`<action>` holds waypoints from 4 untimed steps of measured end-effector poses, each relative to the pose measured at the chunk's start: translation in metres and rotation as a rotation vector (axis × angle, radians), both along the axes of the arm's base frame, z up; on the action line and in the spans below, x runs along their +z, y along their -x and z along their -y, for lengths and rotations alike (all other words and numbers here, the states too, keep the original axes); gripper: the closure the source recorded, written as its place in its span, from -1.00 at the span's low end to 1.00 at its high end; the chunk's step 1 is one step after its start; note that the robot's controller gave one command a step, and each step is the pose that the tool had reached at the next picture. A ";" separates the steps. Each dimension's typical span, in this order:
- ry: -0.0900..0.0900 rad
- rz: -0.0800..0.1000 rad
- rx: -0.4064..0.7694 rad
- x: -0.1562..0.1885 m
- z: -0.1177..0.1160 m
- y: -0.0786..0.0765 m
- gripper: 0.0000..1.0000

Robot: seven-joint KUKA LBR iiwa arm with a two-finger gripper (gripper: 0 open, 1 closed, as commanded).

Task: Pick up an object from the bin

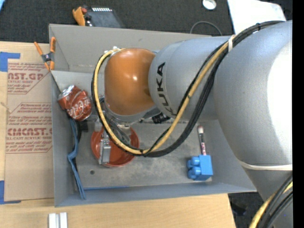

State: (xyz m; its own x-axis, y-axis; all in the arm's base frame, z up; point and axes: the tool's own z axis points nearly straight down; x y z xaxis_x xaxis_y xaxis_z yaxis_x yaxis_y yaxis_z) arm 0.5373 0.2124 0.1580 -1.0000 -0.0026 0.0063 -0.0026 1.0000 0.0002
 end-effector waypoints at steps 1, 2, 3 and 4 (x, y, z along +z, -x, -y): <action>-0.001 0.007 -0.002 0.004 0.001 -0.002 -1.00; -0.009 0.016 -0.044 -0.078 0.038 0.013 -1.00; -0.007 0.004 -0.025 -0.082 0.035 0.016 -1.00; -0.008 0.014 0.279 -0.073 0.019 0.035 -1.00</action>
Offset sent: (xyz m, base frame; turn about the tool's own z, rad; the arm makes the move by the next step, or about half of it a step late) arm -0.0169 -0.0444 -0.0880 0.0480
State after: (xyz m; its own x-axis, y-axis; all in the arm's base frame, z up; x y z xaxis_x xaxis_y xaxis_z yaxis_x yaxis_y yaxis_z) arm 0.5020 0.1930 0.0849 -0.9606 -0.2777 -0.0086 -0.2778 0.9606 0.0061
